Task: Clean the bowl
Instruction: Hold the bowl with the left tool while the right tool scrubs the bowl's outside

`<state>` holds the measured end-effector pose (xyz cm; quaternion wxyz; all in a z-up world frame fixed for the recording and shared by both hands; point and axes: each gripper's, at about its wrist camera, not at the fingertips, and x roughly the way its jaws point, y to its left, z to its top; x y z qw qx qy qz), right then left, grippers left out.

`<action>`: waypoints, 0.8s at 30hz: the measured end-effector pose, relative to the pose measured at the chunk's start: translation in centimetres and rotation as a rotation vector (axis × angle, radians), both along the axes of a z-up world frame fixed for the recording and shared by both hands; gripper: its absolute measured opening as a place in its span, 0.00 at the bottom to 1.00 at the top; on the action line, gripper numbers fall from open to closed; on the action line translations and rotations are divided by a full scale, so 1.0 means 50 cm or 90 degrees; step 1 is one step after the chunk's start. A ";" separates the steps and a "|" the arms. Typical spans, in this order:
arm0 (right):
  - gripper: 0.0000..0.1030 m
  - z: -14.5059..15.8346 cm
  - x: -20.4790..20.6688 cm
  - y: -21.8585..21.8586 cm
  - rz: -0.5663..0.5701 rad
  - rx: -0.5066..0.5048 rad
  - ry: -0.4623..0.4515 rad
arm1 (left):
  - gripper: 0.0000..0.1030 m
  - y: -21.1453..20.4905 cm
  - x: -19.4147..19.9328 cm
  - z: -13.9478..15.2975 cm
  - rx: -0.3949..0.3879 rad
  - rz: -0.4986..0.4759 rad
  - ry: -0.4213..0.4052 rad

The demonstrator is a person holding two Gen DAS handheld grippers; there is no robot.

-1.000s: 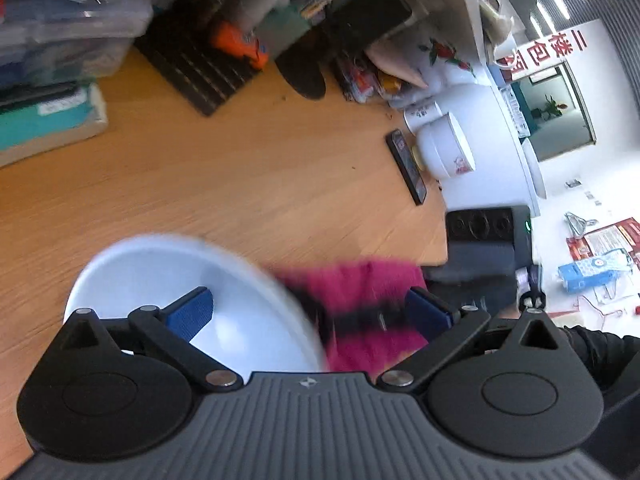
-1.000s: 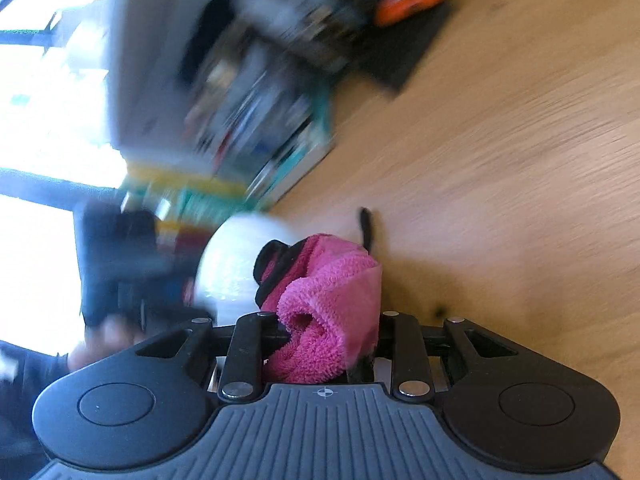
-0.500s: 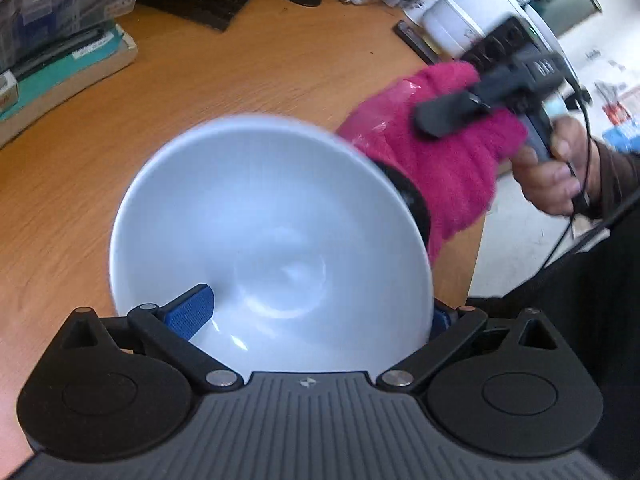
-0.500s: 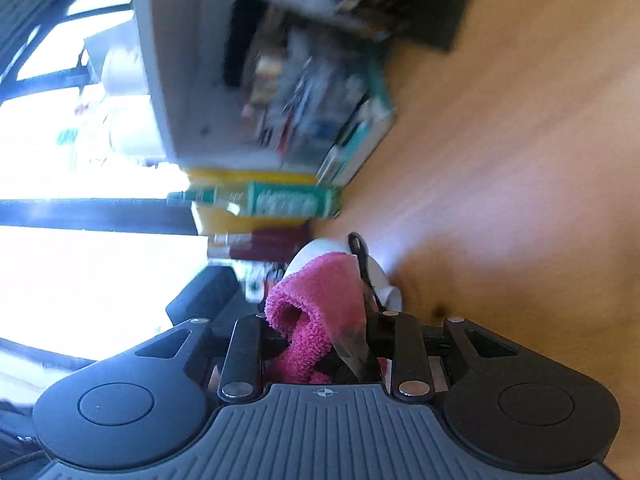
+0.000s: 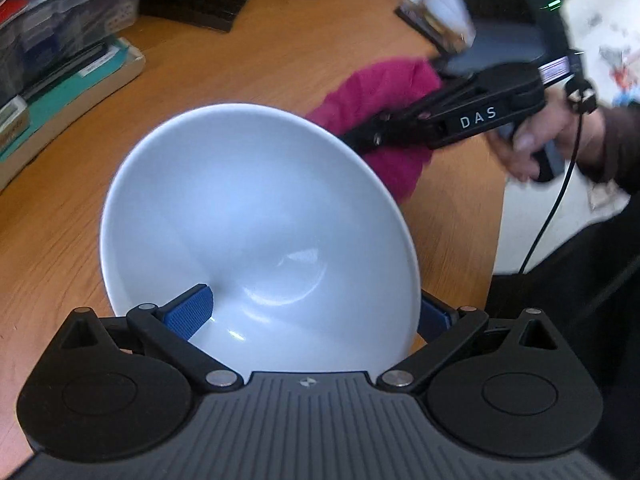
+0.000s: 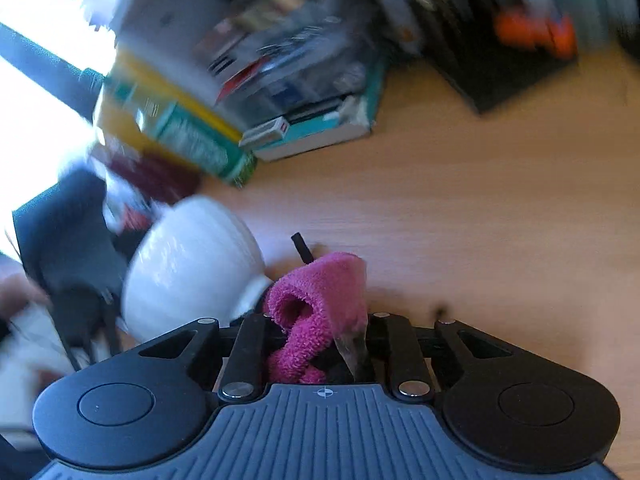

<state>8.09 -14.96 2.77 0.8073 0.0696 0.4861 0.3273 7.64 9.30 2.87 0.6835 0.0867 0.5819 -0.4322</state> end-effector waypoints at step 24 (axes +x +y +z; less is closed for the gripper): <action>0.22 -0.131 -0.055 -0.048 -0.205 0.487 0.483 | 0.99 0.035 -0.017 0.016 -0.001 -0.095 -0.105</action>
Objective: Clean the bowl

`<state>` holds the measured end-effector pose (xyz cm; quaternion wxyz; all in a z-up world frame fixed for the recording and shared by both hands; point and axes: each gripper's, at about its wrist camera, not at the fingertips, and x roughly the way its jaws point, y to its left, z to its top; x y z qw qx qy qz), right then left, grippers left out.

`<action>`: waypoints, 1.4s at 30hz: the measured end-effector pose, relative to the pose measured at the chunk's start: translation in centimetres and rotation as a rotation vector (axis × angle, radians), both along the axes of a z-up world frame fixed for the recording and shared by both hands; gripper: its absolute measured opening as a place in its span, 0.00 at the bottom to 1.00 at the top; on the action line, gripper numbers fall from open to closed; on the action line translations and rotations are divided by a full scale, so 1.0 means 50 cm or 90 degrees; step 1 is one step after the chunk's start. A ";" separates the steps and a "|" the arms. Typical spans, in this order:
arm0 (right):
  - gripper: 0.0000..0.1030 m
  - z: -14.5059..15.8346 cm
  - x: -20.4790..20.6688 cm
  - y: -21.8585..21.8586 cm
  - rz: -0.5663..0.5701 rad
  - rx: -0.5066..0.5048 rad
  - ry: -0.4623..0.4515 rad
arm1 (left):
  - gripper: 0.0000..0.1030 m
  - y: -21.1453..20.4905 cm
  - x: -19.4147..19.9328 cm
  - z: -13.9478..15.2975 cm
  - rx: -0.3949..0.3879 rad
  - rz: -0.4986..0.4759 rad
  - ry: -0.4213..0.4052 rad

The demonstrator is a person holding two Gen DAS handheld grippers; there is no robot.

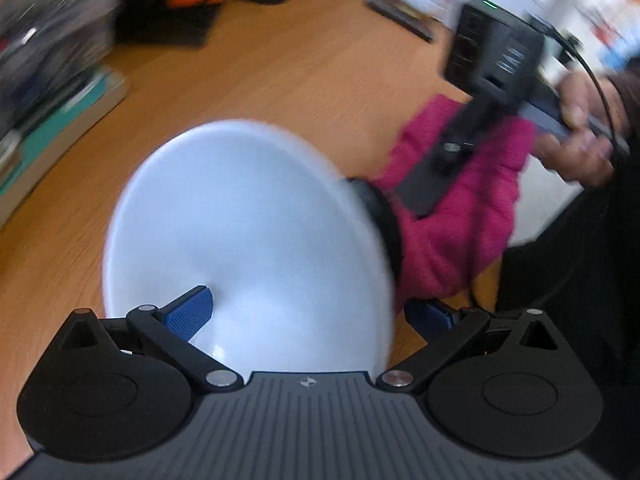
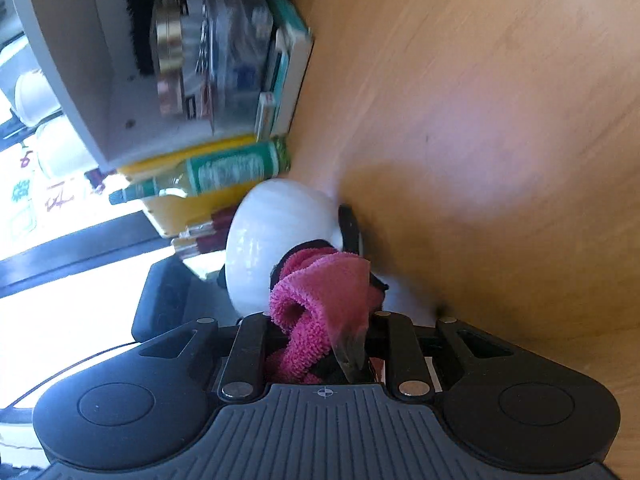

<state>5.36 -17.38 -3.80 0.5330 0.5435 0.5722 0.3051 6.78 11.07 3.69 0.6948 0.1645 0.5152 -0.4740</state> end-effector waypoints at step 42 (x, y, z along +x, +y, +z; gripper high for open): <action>0.27 -0.002 0.173 -0.029 0.005 -0.063 -0.080 | 0.90 0.024 0.043 0.036 -0.071 0.196 0.100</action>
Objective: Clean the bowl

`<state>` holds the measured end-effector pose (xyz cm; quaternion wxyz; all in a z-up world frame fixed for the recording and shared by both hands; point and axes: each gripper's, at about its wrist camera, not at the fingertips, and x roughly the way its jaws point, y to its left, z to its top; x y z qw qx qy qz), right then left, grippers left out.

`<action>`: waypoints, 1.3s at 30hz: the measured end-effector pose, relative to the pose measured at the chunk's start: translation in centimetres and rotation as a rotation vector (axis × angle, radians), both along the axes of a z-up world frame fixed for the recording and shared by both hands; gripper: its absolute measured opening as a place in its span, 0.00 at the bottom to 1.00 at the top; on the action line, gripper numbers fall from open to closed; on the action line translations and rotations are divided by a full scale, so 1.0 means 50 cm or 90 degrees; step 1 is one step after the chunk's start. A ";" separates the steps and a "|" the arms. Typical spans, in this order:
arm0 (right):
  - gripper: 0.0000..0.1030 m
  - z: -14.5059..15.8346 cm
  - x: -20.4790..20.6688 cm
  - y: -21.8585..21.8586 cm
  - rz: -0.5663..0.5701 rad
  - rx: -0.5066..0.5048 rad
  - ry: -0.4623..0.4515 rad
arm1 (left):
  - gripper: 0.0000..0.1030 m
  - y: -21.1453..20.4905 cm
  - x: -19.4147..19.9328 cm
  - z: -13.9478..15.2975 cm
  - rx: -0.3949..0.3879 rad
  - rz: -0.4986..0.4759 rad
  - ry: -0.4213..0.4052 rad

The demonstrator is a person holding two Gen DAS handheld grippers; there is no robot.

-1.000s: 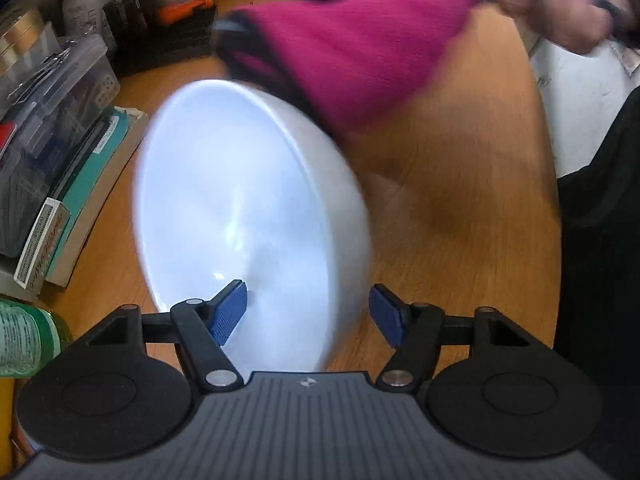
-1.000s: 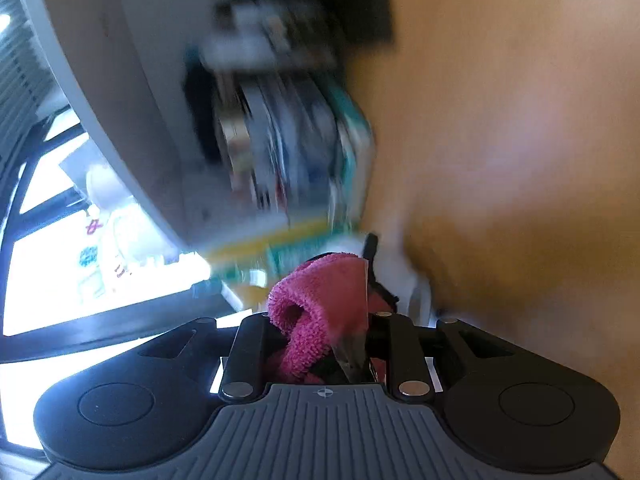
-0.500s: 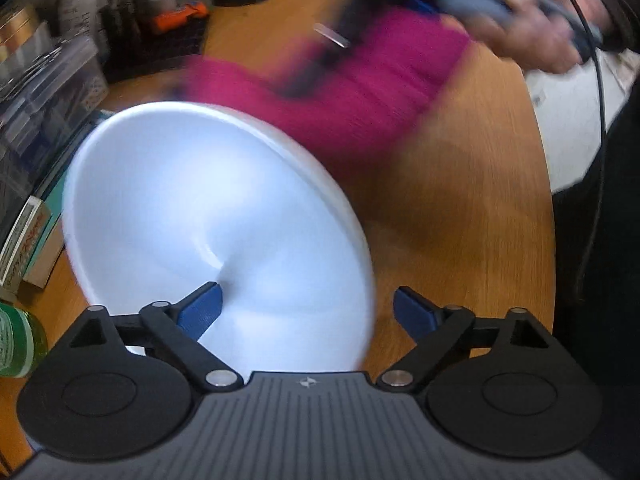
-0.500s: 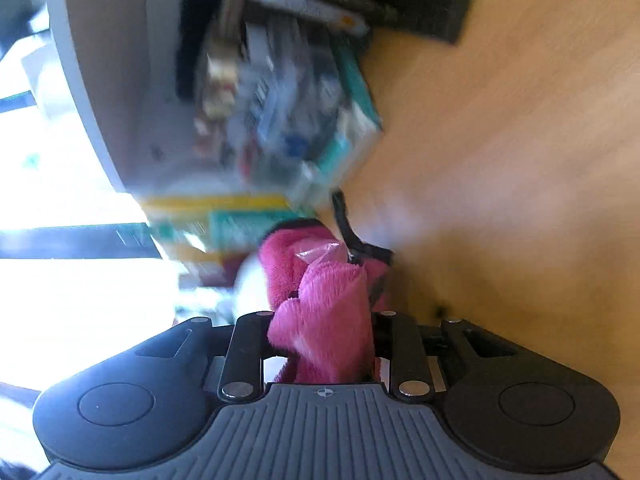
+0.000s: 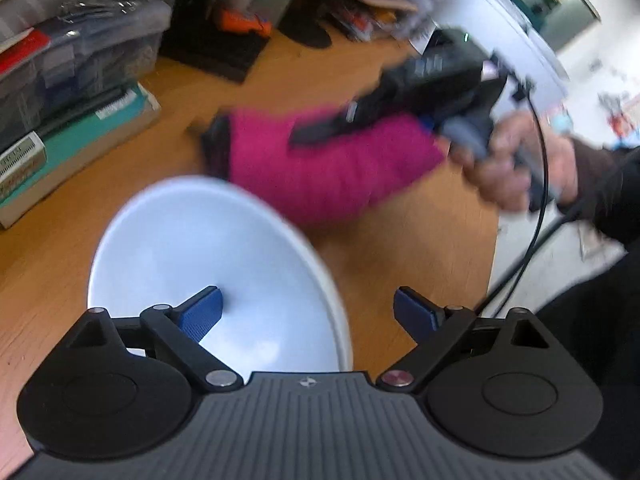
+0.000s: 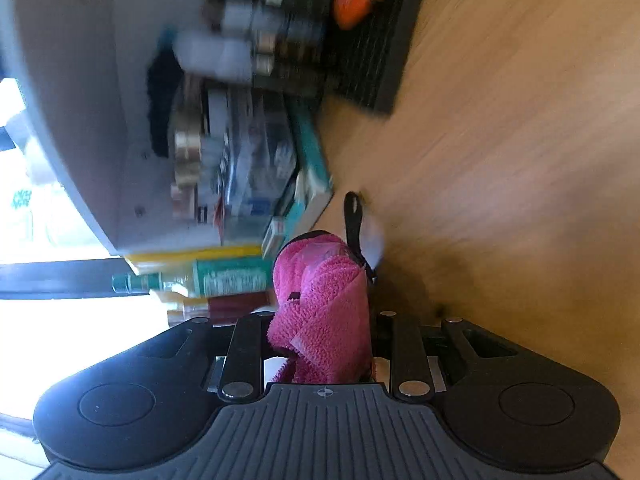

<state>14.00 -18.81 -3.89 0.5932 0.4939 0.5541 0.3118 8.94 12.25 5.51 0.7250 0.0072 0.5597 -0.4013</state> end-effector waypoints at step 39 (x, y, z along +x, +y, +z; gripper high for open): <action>0.17 0.104 -0.154 0.069 0.212 -0.376 -0.330 | 0.66 -0.106 -0.013 -0.049 0.021 -0.092 -0.051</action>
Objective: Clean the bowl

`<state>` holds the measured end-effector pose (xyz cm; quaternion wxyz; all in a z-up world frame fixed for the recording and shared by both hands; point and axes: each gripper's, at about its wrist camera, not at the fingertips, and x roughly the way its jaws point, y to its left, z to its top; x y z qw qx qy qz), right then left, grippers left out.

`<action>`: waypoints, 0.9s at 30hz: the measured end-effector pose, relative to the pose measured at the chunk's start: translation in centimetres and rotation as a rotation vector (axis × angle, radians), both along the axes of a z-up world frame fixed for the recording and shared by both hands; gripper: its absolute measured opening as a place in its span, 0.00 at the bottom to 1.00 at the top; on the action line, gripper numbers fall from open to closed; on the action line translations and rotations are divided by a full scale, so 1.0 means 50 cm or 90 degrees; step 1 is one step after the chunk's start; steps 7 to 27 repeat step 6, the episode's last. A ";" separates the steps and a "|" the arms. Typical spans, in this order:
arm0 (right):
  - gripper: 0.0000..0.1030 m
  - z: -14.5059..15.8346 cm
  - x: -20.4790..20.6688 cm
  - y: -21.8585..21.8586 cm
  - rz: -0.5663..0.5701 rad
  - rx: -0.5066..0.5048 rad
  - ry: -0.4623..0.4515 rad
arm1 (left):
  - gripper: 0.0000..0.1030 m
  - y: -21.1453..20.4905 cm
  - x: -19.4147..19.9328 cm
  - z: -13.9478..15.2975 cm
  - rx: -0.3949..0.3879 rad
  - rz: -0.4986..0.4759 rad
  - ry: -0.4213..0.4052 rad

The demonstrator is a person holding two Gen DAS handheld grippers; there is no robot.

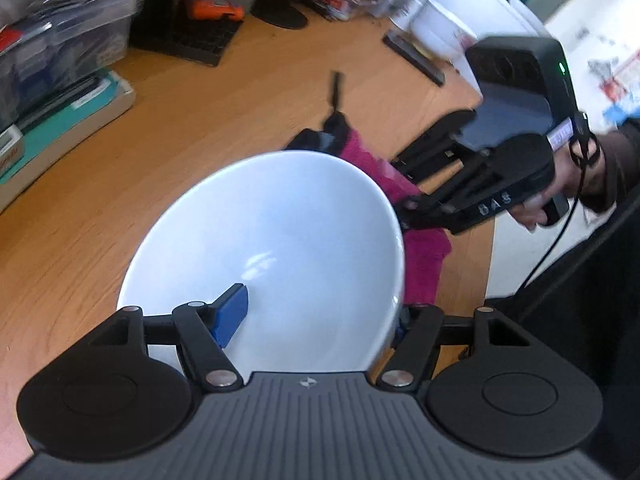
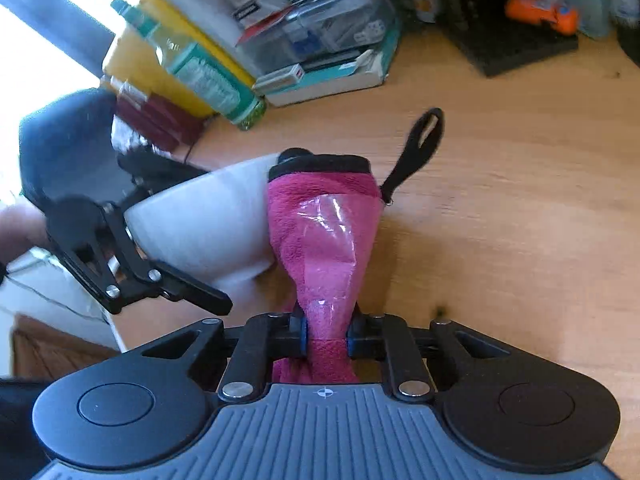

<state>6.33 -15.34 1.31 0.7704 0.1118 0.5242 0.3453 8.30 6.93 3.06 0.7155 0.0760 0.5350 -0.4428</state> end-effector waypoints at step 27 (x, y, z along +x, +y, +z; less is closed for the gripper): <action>0.17 -0.001 0.047 0.028 0.028 0.023 -0.044 | 0.75 -0.037 -0.005 0.022 -0.003 -0.049 -0.031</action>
